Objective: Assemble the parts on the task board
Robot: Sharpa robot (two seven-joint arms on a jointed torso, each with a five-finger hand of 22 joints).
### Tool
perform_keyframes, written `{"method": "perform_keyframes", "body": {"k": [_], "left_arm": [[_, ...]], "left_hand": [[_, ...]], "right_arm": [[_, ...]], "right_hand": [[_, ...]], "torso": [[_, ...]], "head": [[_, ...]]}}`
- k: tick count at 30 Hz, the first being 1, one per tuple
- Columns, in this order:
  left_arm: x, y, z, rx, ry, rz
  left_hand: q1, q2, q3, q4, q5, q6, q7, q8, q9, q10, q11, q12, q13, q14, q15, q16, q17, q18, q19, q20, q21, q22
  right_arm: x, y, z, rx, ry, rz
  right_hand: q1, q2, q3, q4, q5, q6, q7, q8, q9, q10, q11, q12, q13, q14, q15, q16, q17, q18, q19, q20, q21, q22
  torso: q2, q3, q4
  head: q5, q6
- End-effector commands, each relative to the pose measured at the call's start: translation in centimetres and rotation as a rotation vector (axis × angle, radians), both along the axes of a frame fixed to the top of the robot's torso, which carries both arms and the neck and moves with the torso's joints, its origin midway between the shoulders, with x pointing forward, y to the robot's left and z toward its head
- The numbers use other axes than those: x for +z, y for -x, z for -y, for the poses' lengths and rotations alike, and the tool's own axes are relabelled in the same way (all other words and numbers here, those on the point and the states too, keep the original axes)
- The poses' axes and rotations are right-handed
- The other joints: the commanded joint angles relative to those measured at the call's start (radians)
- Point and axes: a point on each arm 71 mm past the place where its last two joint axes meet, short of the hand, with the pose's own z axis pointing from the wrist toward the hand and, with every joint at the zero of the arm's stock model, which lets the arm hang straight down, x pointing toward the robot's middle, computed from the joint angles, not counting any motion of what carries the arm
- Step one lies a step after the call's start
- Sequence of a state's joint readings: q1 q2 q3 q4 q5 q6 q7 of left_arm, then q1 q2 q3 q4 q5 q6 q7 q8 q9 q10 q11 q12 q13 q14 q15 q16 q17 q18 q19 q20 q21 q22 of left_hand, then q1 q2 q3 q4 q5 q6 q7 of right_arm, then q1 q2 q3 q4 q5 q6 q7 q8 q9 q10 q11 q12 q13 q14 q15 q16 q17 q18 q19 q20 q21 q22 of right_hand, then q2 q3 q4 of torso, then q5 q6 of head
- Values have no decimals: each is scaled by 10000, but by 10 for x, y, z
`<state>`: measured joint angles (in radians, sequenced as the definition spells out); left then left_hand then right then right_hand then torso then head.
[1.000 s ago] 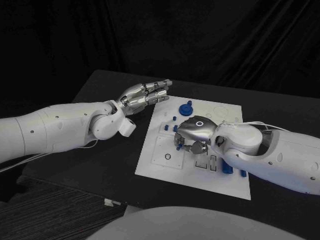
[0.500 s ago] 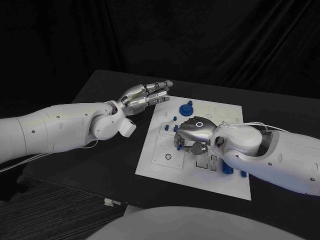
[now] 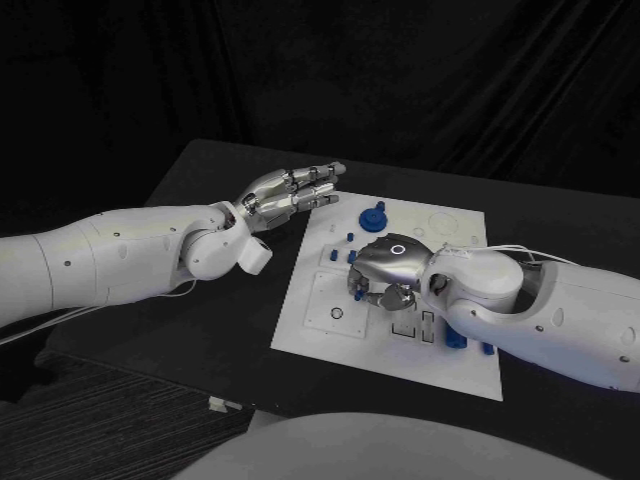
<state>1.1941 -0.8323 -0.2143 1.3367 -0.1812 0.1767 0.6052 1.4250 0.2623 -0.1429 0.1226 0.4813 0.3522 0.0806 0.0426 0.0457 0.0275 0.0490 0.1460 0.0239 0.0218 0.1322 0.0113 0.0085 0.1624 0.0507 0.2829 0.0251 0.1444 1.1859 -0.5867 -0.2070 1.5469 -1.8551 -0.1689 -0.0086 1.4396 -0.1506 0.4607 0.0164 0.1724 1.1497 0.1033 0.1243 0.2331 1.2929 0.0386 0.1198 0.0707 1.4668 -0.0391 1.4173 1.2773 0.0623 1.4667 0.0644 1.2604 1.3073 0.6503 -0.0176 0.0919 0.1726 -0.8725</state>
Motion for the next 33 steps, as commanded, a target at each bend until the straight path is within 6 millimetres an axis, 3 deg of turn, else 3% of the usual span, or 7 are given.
{"method": "perform_keyframes", "body": {"k": [1,26,31,33], "left_arm": [[0,1,2,-124,173,-38],[-1,1,3,-213,156,-136],[-2,1,3,-210,142,-153],[-2,1,3,-211,138,-161]], "left_hand": [[71,35,12,-55,30,9,66,31,4,9,71,40,15,19,75,70,17,186,14,27,51,21],[46,42,50,-75,29,37,97,39,10,23,107,78,20,38,99,87,24,189,55,41,69,64],[37,43,63,-82,30,54,110,44,13,30,122,95,22,47,107,94,27,190,70,44,75,78],[33,42,68,-86,29,61,116,46,14,35,128,108,24,50,110,97,28,190,76,45,78,82]], "right_arm": [[-2,1,0,-146,185,-6],[-9,1,0,-279,484,-211],[-10,0,1,-390,586,-234],[-10,0,2,-491,605,-214]], "right_hand": [[-59,65,14,-51,54,28,35,9,3,68,15,-5,8,481,45,-15,-14,15,27,64,-6,1793],[-184,-3,-45,-83,72,-471,149,-380,-190,31,77,-10,54,455,80,-69,-100,38,-27,78,-136,1756],[-337,-84,-42,-43,34,-1271,257,-648,-441,-266,130,-102,46,412,138,-143,-221,70,-95,129,-298,1712],[-476,-171,-38,29,-30,-2025,175,-637,-668,-499,161,-163,28,390,173,-193,-307,92,-131,157,-401,1682]], "torso": [[7,10,-4],[5,8,-5],[7,9,-6],[6,8,-4]], "head": [[6,-1],[22,-1],[34,-1],[40,-1]]}}
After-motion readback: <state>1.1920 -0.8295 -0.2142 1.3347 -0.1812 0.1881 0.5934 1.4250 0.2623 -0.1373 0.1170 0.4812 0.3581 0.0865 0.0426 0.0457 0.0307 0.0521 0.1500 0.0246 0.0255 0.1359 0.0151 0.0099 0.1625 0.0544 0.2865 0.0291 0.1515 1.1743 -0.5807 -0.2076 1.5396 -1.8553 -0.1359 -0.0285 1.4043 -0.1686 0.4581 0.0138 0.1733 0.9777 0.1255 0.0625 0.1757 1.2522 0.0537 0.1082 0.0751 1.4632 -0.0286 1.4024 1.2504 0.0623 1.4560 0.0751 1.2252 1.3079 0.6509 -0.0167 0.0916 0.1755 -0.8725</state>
